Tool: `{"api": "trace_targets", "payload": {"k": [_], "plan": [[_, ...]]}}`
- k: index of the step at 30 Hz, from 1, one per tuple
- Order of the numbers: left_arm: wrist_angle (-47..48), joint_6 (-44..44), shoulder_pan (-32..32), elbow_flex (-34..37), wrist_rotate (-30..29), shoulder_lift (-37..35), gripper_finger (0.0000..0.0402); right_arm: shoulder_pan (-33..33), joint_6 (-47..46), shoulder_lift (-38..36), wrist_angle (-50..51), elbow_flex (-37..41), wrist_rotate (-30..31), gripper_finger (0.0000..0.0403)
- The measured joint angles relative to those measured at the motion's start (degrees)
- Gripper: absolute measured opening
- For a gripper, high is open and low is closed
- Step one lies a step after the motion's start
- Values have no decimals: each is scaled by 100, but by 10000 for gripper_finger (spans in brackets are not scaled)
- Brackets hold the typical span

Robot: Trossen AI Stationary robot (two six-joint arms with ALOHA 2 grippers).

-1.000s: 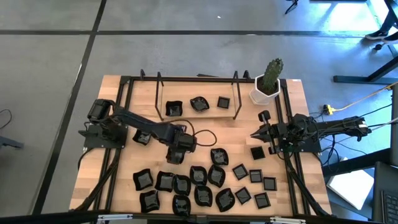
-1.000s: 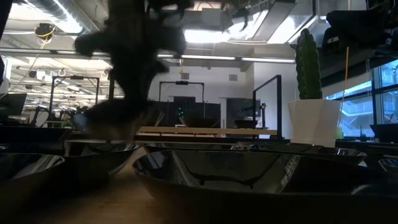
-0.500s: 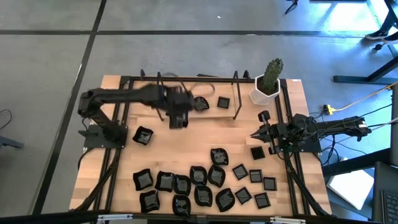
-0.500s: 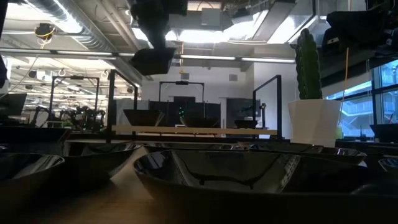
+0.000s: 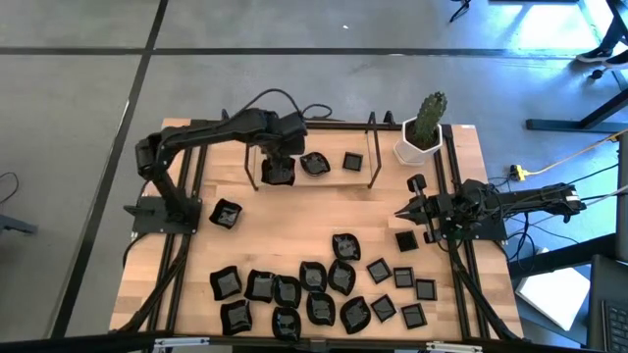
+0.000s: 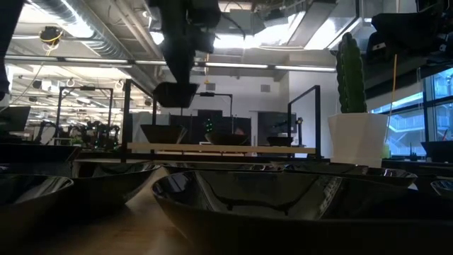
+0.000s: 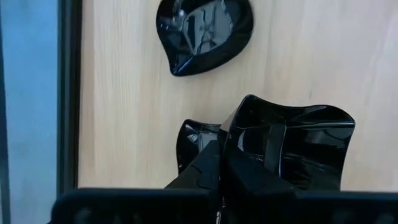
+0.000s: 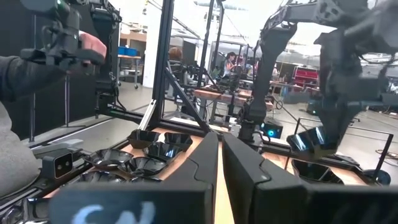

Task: Pick & Place Mini shaped plates
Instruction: Stack the black distorted square plate on top of the black distorted square plate on the shelf

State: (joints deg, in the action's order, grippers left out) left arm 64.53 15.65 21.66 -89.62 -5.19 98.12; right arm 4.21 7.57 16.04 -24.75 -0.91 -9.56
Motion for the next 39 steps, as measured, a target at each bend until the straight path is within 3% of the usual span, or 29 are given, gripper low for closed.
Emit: {"api": "trace_targets", "payload": {"k": [21,30,39], "plan": [[157,-191,403,24,83,307,3,0,39,1,17,0,4,26],[-197,58,480,574,-12,307,3,0,44,0,15,0,9,26],[-350,58,513,592,-11,307,6,0,47,-1,-24,0,9,26]]}}
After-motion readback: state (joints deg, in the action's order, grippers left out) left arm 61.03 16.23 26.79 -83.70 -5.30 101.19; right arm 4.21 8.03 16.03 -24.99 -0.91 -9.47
